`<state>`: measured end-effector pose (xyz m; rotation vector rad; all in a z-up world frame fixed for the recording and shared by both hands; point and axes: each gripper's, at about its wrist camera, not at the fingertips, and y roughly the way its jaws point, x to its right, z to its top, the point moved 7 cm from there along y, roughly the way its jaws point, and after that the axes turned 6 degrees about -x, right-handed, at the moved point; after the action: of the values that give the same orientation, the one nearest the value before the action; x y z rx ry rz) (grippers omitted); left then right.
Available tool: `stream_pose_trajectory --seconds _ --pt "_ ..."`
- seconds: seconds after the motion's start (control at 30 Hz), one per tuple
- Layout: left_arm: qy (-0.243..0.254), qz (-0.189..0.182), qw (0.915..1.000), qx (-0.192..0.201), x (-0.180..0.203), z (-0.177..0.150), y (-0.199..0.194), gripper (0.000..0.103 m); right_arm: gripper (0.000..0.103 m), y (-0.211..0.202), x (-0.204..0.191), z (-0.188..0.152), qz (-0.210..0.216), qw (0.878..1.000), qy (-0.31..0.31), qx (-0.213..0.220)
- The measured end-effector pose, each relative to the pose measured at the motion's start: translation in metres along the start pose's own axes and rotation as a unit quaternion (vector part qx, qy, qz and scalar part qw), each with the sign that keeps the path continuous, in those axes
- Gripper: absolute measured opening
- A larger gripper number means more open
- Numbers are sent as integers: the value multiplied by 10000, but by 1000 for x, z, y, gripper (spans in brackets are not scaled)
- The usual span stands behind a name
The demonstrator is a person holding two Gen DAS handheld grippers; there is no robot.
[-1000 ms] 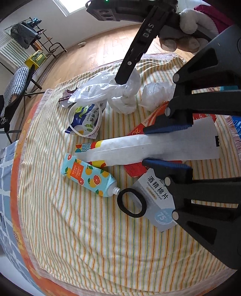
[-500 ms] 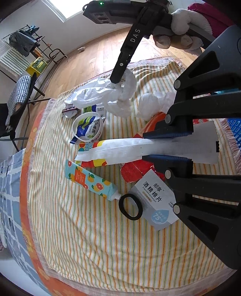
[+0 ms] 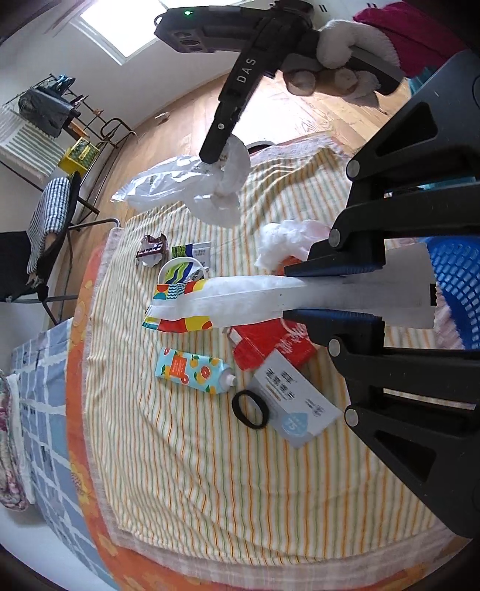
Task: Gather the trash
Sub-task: 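Carry the paper strip and plastic bag over the blue basket with both tools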
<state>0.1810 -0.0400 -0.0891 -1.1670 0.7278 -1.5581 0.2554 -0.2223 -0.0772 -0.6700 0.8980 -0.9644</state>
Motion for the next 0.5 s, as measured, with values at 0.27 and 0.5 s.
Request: stream_pose_trajectory --seconds 0.27,0.5 --pt "85 125 9999 39 -12 -44 -36 14 22 -24 -12 -31 28 9996 -268 -15" --pt "56 210 9997 127 -19 -93 -67 14 22 -48 -32 -69 121 9984 -555 -52"
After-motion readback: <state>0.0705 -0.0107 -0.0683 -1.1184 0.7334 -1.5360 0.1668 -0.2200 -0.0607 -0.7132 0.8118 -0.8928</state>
